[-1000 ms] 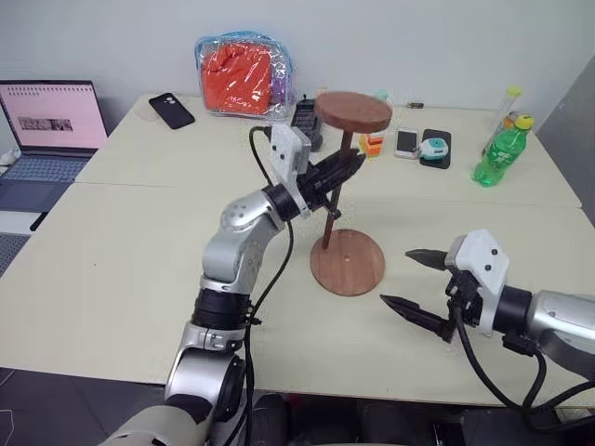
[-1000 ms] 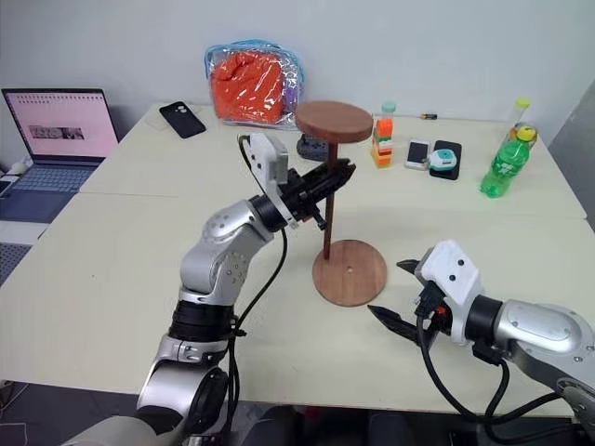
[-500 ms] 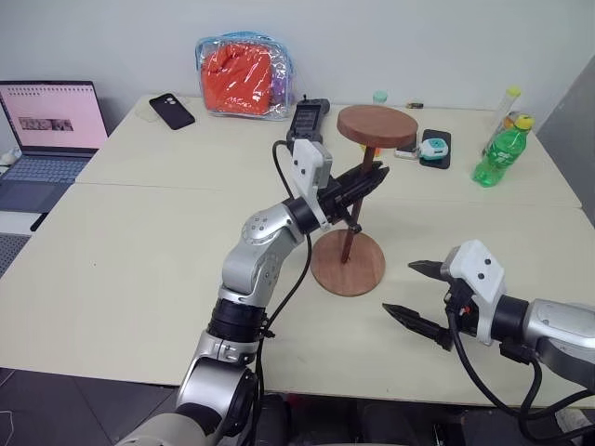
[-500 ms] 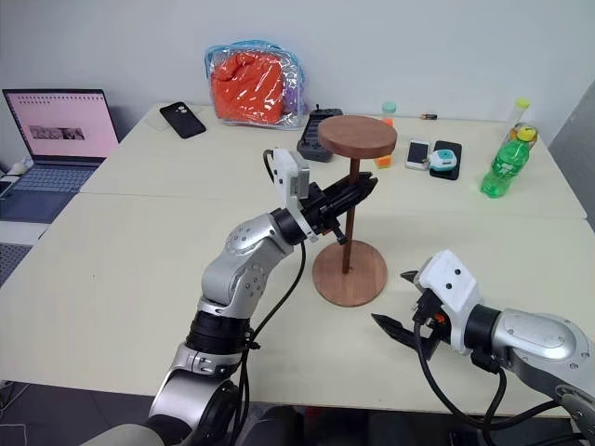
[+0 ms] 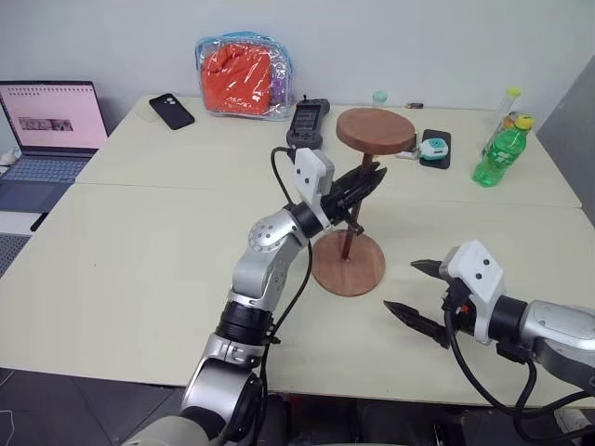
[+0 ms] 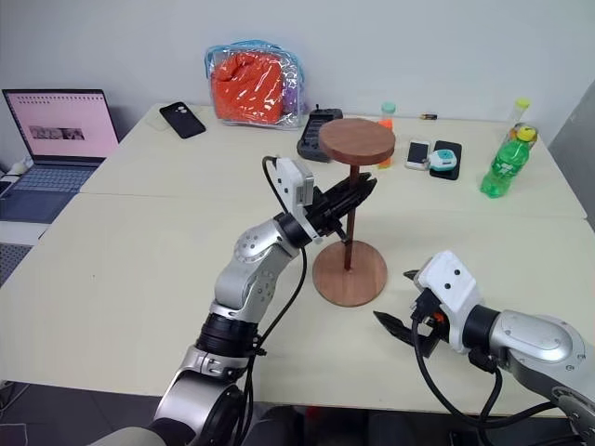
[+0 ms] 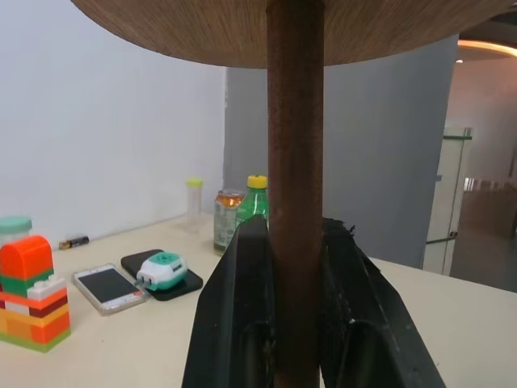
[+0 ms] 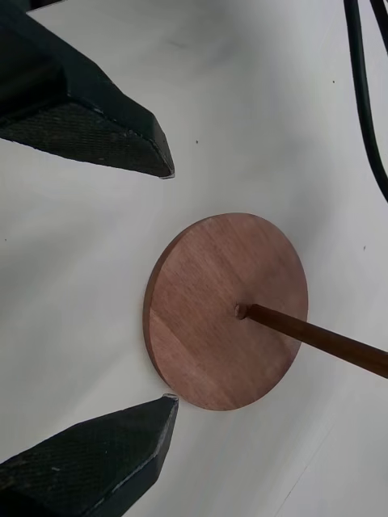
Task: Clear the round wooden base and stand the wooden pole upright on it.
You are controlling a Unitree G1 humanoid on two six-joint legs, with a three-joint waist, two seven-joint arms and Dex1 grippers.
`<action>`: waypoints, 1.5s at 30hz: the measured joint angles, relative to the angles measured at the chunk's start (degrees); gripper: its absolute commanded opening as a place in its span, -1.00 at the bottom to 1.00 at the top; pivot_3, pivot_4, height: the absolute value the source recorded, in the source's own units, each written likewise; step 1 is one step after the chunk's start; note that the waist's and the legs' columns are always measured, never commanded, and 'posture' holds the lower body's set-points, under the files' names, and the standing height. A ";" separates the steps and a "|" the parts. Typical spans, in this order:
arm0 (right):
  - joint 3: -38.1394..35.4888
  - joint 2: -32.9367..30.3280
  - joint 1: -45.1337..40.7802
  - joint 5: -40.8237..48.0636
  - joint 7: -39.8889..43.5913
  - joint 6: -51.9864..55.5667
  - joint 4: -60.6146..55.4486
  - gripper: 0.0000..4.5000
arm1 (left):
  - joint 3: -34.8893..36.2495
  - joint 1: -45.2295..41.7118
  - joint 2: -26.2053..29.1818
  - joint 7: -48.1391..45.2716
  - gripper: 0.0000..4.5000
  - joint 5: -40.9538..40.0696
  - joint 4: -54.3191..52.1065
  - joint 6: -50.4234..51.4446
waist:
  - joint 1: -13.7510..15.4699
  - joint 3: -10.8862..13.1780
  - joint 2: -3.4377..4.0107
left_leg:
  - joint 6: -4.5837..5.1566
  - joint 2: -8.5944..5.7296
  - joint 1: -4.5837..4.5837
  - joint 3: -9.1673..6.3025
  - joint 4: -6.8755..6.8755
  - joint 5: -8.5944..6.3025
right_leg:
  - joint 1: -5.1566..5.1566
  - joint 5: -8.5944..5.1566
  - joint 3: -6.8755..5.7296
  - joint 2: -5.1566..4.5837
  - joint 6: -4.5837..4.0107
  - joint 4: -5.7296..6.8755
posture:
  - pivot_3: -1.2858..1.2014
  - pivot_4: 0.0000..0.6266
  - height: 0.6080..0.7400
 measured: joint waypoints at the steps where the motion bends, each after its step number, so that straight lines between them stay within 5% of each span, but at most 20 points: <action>1: 0.20 0.01 0.00 -0.02 -0.19 0.03 0.00 1.00 | -0.02 0.24 -0.09 0.12 -0.88 -0.04 -0.01 -0.11 | -0.01 0.00 0.00 | 0.00 -0.01 0.00 -0.04 0.00 0.00 | 0.00 0.00 0.01 -0.01 0.00 0.00 | 0.03 -0.52 1.00; 45: 0.22 -0.14 -0.13 3.16 -2.12 0.17 -0.11 1.00 | -1.37 4.70 0.21 -0.29 -0.88 0.30 -0.88 -6.05 | -0.05 -0.01 0.00 | 0.03 -0.07 0.37 -0.10 -0.07 -0.01 | 0.28 -0.01 0.03 -0.06 0.01 -0.02 | 0.03 -0.52 1.00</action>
